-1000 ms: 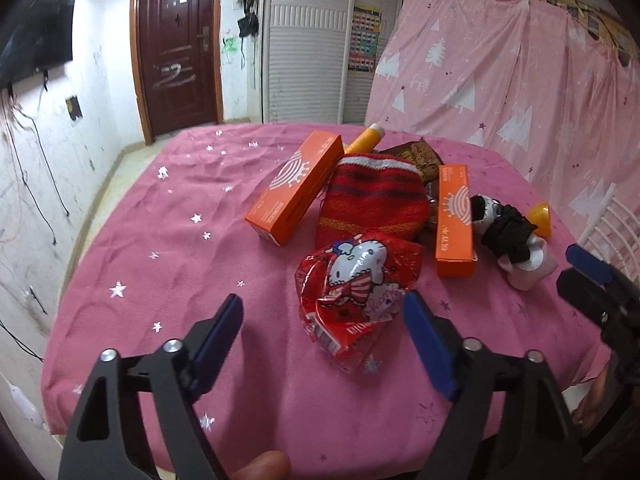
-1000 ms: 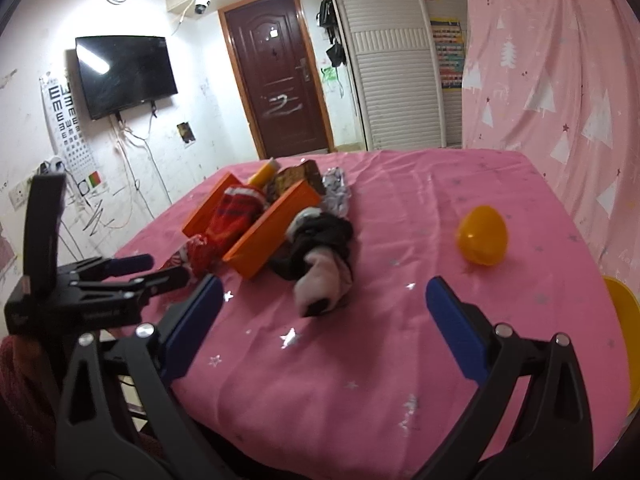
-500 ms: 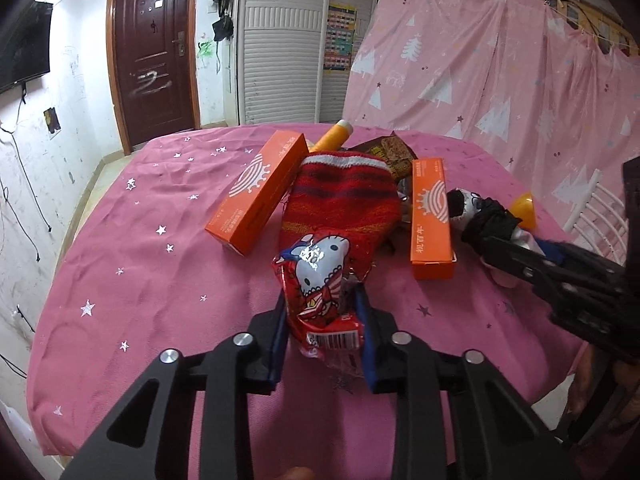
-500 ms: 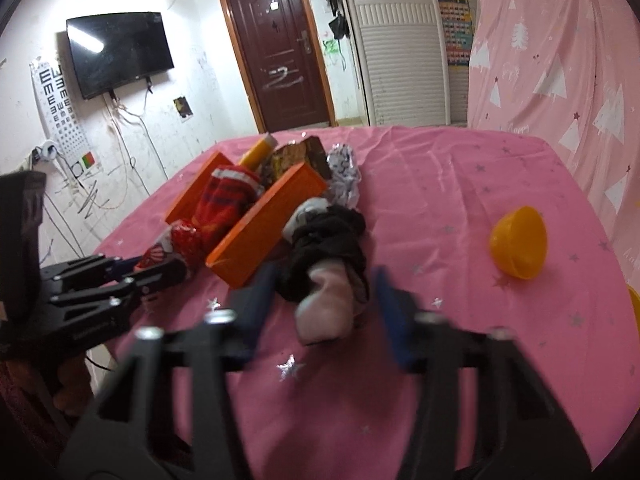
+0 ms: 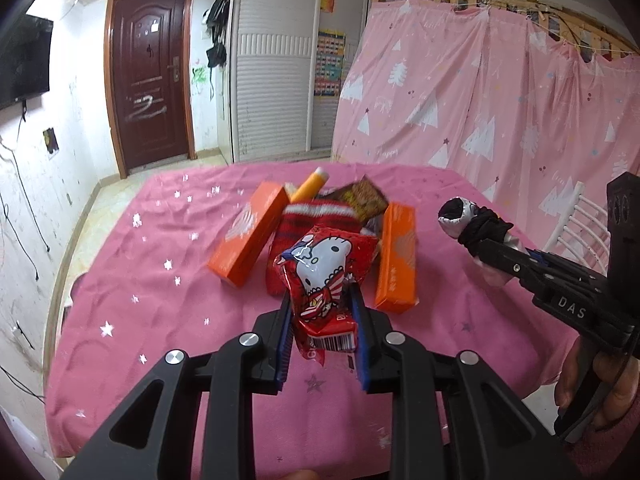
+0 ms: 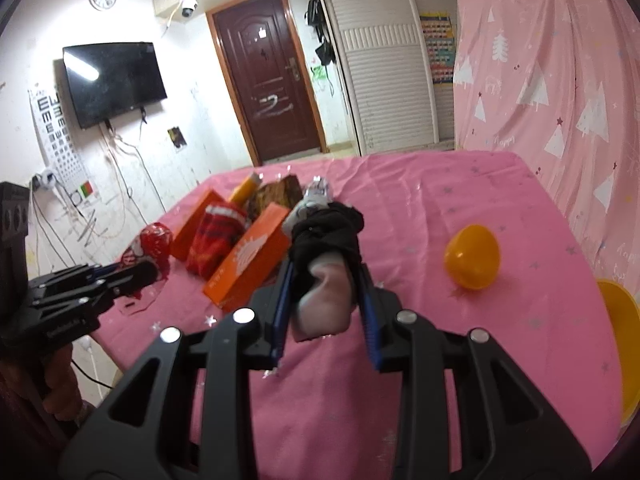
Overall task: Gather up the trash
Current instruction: 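Grasp the red Hello Kitty snack bag with the left tool while the right tool grasps the black-and-white plush, then carry the bag and plush over the yellow bucket and open both tools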
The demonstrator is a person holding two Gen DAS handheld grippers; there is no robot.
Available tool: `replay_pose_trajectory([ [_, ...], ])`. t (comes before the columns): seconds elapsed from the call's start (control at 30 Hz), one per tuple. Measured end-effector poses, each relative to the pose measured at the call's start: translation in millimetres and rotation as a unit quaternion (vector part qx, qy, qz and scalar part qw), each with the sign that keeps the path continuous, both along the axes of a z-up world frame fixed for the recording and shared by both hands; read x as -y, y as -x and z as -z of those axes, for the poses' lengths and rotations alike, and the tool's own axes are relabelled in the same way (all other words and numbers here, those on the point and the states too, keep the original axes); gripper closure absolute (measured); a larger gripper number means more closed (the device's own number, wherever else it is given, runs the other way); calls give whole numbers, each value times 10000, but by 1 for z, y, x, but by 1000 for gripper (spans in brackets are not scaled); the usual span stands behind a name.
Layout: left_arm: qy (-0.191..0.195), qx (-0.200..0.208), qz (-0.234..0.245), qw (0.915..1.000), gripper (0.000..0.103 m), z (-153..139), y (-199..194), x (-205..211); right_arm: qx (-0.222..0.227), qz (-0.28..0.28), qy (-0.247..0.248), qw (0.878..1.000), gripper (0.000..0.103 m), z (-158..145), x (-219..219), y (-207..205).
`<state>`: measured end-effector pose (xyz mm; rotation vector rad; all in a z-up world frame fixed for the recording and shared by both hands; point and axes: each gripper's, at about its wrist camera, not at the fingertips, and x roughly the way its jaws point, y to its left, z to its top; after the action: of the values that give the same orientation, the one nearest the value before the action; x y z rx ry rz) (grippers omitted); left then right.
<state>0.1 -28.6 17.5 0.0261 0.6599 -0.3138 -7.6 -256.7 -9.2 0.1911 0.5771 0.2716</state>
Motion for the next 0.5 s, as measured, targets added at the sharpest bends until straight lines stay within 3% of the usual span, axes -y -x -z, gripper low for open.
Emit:
replay_pose_trajectory([
  [0.3, -97, 420, 478, 9979, 84, -41, 1, 54, 330, 500, -240, 9979, 74, -26, 51, 11],
  [0.5, 68, 367, 1002, 9943, 84, -59, -5, 107, 511, 1046, -389, 9924, 74, -35, 95, 21],
])
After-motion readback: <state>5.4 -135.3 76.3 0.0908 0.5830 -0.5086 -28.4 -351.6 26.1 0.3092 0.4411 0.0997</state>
